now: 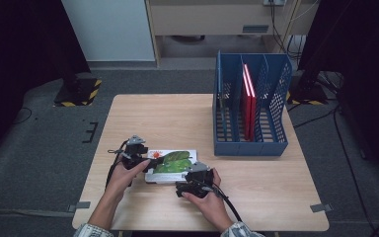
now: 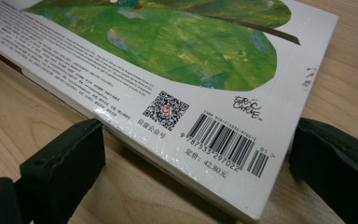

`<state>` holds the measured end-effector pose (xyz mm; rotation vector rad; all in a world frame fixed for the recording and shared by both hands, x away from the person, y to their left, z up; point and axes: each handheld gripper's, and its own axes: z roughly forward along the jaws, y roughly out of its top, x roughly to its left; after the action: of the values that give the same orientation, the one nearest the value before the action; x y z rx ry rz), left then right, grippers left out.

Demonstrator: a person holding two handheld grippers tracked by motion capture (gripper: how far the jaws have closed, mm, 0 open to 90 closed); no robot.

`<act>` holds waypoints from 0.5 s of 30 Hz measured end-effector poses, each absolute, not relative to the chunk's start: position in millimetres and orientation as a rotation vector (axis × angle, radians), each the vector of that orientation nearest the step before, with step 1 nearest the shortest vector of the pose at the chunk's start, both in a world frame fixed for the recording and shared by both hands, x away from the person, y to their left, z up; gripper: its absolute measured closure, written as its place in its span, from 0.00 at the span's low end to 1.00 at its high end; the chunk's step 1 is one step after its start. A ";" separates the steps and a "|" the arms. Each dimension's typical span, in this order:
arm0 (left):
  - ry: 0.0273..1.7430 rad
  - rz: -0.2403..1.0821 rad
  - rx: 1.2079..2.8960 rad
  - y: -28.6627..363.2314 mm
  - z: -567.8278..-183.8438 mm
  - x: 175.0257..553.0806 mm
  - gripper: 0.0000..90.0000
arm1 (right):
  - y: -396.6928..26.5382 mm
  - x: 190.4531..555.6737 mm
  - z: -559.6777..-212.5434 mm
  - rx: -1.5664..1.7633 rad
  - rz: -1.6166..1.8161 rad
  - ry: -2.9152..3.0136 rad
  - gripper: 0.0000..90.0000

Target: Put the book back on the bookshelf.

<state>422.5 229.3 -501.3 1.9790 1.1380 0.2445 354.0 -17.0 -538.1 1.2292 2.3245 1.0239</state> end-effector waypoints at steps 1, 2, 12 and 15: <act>1.141 0.245 1.979 229.6 -501.7 422.5 0.11 | -17.0 354.2 -538.1 1.233 1.024 2.323 0.04; 1.143 0.248 1.980 230.3 -501.9 422.5 0.11 | -17.0 354.3 -538.1 1.231 1.022 2.324 0.04; 1.130 0.224 2.012 239.7 -507.2 409.7 0.10 | -17.3 354.4 -537.7 1.243 1.033 2.325 0.04; 1.123 0.207 2.038 241.8 -510.6 404.8 0.10 | -17.1 354.5 -538.0 1.239 1.031 2.321 0.04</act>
<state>404.8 241.8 -510.6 2.0382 1.1229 0.2067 354.5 -17.1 -538.0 1.2393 2.3206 1.0312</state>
